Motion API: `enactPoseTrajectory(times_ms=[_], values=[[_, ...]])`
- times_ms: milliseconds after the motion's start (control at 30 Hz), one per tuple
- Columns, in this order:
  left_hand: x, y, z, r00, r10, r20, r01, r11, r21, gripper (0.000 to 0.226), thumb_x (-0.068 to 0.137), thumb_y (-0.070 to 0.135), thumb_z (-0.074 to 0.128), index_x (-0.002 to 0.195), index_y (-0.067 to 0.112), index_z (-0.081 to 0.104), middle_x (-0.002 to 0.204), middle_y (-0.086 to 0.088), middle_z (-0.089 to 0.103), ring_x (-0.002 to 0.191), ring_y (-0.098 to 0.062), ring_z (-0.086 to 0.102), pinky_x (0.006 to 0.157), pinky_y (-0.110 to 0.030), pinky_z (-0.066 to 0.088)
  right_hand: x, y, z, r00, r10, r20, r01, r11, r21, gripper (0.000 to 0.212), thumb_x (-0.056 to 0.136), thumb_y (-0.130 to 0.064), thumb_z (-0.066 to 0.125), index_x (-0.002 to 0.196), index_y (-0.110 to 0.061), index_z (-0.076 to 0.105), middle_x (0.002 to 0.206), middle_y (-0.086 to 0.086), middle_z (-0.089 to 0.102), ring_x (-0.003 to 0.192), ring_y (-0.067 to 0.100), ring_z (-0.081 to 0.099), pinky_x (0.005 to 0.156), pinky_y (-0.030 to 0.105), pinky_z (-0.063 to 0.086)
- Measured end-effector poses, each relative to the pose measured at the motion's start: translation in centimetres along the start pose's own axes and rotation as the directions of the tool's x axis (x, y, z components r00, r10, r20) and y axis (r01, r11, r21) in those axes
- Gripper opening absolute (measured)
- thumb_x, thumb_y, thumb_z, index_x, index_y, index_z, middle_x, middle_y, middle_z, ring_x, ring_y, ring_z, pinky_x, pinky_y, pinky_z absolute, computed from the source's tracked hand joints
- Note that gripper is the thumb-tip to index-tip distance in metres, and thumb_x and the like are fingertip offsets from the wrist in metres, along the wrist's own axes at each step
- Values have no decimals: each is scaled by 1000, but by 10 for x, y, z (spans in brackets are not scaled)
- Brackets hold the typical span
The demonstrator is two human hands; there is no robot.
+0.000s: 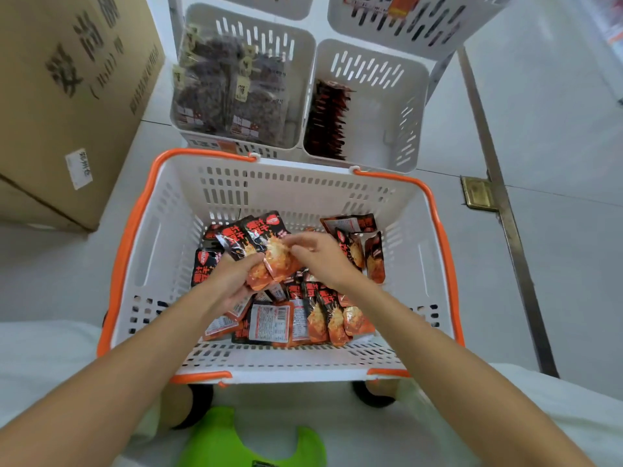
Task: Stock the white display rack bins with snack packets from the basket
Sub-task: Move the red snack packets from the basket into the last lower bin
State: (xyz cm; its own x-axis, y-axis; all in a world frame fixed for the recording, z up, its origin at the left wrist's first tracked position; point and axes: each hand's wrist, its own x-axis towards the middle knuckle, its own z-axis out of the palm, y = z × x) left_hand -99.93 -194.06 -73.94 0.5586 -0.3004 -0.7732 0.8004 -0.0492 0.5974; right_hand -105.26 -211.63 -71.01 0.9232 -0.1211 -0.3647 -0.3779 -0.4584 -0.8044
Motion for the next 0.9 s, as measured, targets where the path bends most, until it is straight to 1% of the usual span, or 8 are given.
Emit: enactPoseTrajectory(times_ms=[100, 233, 367, 433, 533, 633, 800, 900], values=[[2, 2, -8, 1000, -5, -18, 6, 998, 64, 54, 96, 17, 64, 138, -3, 36, 95, -20, 75, 79, -32, 75, 76, -48, 61, 21, 52, -35, 969, 47, -244, -99, 973, -207, 52, 86, 5, 52, 133, -17, 61, 132, 3, 63, 123, 20, 57, 106, 39, 46], [5, 4, -13, 998, 11, -65, -1, 988, 157, 31, 96, 15, 64, 113, -2, 44, 88, -17, 73, 70, -25, 74, 63, -39, 62, 32, 104, -57, 995, 97, 28, -49, 704, -708, 89, 88, -18, 69, 157, -23, 13, 160, 7, 26, 151, 28, 11, 113, 53, 31], [9, 6, -19, 995, 79, -68, -62, 974, 218, 27, 96, 16, 64, 119, 7, 53, 99, -15, 74, 86, -29, 74, 68, -38, 60, 49, 118, -48, 992, 104, 74, 2, 562, -827, 103, 75, -38, 80, 155, -20, 18, 141, 15, 36, 136, 39, 32, 112, 48, 30], [11, 7, -22, 993, 94, -67, -77, 974, 213, 24, 96, 13, 62, 119, 10, 54, 108, -18, 72, 96, -36, 71, 71, -42, 61, 50, 114, -43, 992, 119, 43, -48, 669, -742, 104, 67, -43, 83, 150, -19, 26, 136, 12, 37, 127, 34, 43, 104, 46, 41], [11, 9, -20, 993, 104, -51, -89, 967, 240, 18, 97, 11, 60, 114, 13, 56, 110, -21, 71, 96, -37, 71, 72, -44, 61, 41, 84, -41, 983, 162, -88, -171, 978, -118, 86, 75, -36, 81, 145, -19, 34, 136, 2, 40, 121, 16, 46, 100, 32, 41], [10, 14, -8, 995, 92, 31, -97, 950, 296, 26, 97, 16, 62, 122, 12, 55, 109, -16, 73, 95, -31, 73, 84, -48, 59, 36, 43, -30, 973, 209, -98, -156, 908, 389, 84, 74, -38, 84, 142, -19, 38, 131, -6, 51, 117, 10, 54, 101, 32, 45], [-6, 37, 30, 960, 64, 271, -154, 934, 324, 45, 100, 50, 46, 124, 15, 60, 107, -12, 74, 99, -29, 72, 93, -45, 56, 32, 7, -15, 980, 145, -135, -87, 928, 361, 89, 77, -40, 82, 150, -22, 33, 142, -8, 49, 127, 5, 50, 107, 29, 43], [-10, 48, 38, 918, 138, 372, -314, 825, 470, 71, 78, 58, 74, 133, 18, 53, 107, -8, 72, 91, -23, 71, 85, -32, 57, 23, -12, -18, 976, 133, -175, -42, 895, 445, 57, 83, -36, 77, 130, -24, 47, 117, -10, 64, 104, 2, 63, 98, 31, 52]])
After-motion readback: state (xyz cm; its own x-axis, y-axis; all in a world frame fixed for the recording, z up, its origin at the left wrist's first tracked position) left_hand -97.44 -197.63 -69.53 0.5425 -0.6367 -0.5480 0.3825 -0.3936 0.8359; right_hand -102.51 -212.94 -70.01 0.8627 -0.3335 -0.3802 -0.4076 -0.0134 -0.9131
